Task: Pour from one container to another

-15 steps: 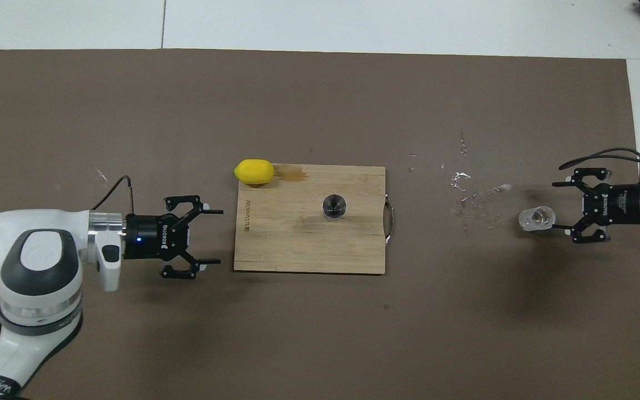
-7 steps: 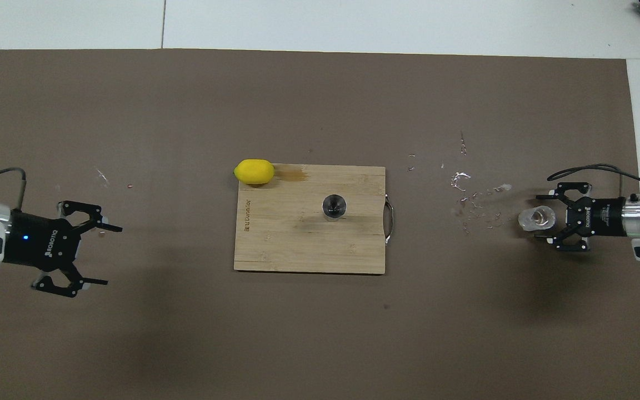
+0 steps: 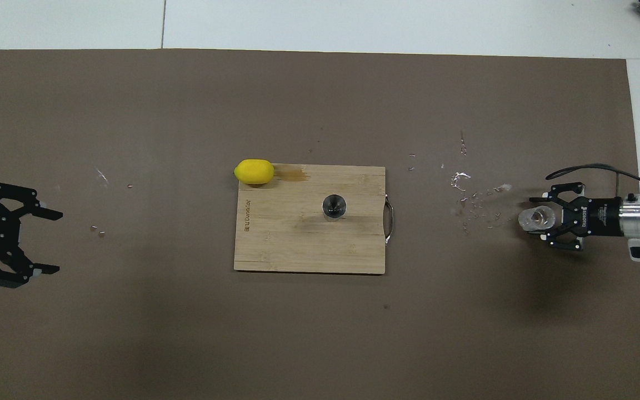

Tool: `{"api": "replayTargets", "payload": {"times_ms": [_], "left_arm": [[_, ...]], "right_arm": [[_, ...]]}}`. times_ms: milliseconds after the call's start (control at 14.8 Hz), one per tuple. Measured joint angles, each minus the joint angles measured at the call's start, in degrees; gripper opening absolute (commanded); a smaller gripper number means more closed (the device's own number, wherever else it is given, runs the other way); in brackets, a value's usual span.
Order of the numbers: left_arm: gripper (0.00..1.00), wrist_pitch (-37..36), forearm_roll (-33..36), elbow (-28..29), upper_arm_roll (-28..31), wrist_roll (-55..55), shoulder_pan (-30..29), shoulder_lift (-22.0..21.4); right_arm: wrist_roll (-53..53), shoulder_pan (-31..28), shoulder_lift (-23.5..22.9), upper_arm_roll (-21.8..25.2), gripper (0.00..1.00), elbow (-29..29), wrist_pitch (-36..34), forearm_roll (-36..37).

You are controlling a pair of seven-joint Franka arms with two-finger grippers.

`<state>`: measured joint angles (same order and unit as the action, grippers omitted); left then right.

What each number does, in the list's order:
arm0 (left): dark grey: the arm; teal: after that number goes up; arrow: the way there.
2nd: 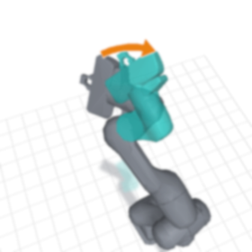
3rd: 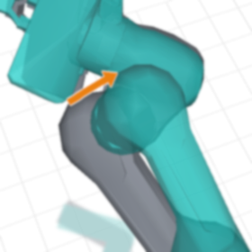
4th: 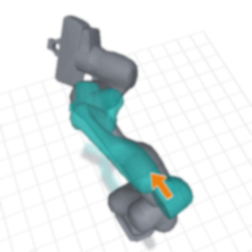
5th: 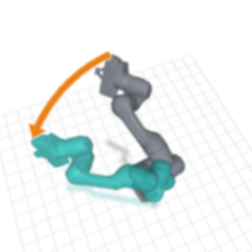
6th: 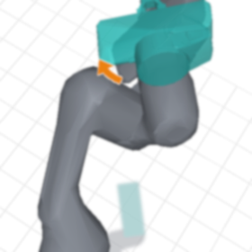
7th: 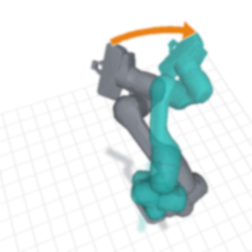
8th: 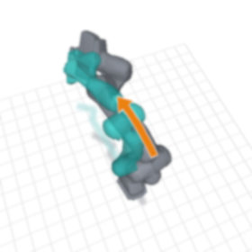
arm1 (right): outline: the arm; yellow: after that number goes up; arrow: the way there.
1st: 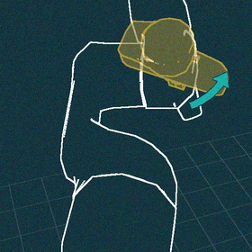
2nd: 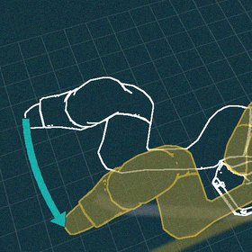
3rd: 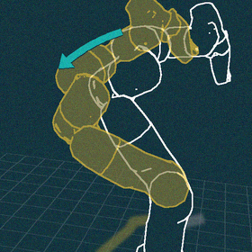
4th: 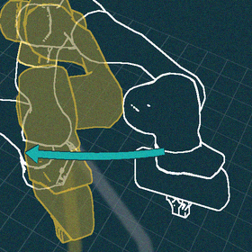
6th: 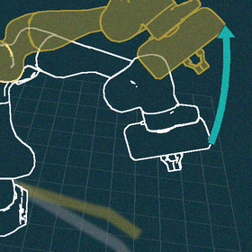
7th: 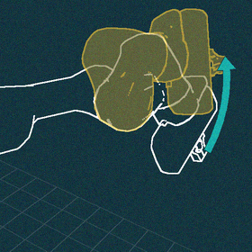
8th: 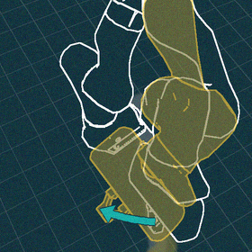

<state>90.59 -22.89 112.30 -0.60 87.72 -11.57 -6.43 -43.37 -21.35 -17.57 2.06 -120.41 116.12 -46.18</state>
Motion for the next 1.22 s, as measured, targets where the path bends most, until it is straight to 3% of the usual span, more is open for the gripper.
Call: {"api": "replayTargets", "payload": {"times_ms": [68,136,407,610,1017,1220], "left_arm": [[1.00,-0.8,0.8,-1.0,0.1,-5.0,-0.5,0.0],[1.00,-1.5,1.8,-1.9,0.1,-9.2,-1.1,0.0],[1.00,-5.1,9.1,-8.3,-0.5,-17.8,-2.0,0.4],[1.00,-11.1,11.4,-14.4,-1.5,-33.8,0.2,0.9],[1.00,-10.2,15.1,-15.3,-1.5,-59.9,1.0,1.5],[1.00,-7.5,17.5,-15.3,-1.1,-66.2,0.7,1.8]], "right_arm": [[0.0,0.0,0.0,0.0,0.07,0.0,-0.5,0.0],[0.0,0.0,0.1,0.0,0.00,0.0,-1.1,0.0],[-0.1,0.1,0.9,0.0,0.00,0.2,-1.4,0.0],[-2.2,0.9,3.2,-0.5,0.00,0.4,-1.7,-0.1],[-13.7,8.1,7.7,-0.8,0.00,0.4,-1.7,-0.1],[-17.6,11.6,8.2,-0.8,0.00,0.4,-1.5,-0.1]]}}
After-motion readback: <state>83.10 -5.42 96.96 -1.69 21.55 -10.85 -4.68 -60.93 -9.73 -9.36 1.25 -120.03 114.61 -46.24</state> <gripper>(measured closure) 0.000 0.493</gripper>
